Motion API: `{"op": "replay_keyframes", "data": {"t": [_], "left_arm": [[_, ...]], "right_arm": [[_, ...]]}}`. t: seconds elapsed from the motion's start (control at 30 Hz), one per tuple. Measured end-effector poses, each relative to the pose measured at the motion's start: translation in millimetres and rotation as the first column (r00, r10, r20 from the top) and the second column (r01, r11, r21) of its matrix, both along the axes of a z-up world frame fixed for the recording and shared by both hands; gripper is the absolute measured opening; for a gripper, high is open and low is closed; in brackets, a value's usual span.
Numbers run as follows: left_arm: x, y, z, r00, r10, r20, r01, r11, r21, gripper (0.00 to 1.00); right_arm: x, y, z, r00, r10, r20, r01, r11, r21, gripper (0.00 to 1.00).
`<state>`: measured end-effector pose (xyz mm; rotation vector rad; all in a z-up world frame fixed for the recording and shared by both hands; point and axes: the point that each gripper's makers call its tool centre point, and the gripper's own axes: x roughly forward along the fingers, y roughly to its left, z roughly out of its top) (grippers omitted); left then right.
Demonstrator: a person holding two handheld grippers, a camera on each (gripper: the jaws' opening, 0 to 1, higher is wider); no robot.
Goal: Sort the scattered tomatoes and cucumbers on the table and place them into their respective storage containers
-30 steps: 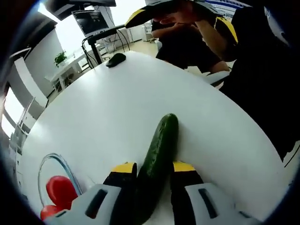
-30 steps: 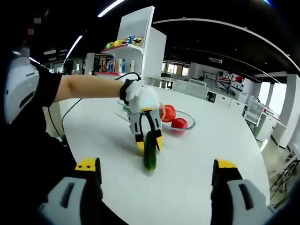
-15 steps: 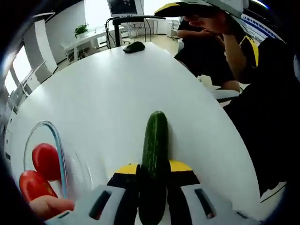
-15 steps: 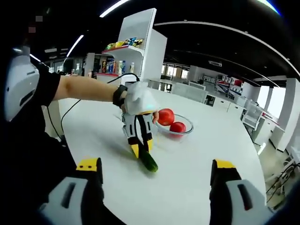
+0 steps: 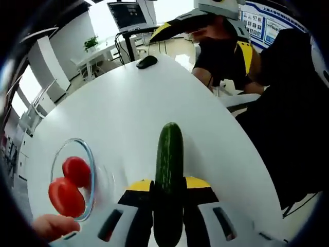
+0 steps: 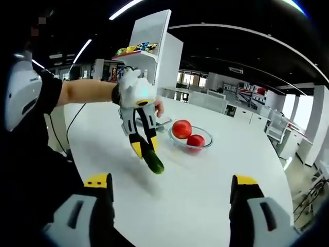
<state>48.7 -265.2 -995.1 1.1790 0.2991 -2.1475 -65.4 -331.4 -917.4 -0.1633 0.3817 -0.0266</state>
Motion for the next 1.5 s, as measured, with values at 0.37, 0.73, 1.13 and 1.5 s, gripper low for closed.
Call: {"op": "replay_keyframes", "data": {"t": [0.37, 0.73, 1.13, 1.5], "left_arm": [[65.9, 41, 41.8, 0.986, 0.155, 0.063, -0.153, 0.988, -0.035, 0.20], [130.9, 64, 78.6, 0.947, 0.299, 0.119, -0.290, 0.953, -0.087, 0.20], [195.0, 58, 83.2, 0.879, 0.451, 0.158, -0.429, 0.890, -0.153, 0.20], [233.2, 38, 53.8, 0.804, 0.585, 0.105, -0.568, 0.809, -0.154, 0.20]], "right_arm": [[-2, 10, 3.1, 0.999, 0.041, 0.020, -0.041, 0.999, 0.000, 0.91], [-8, 10, 1.7, 0.999, 0.038, 0.010, -0.038, 0.999, -0.004, 0.91], [-1, 15, -0.5, 0.999, 0.047, 0.002, -0.047, 0.999, -0.005, 0.90], [-1, 12, 1.5, 0.999, 0.038, 0.000, -0.038, 0.999, -0.012, 0.88]]}}
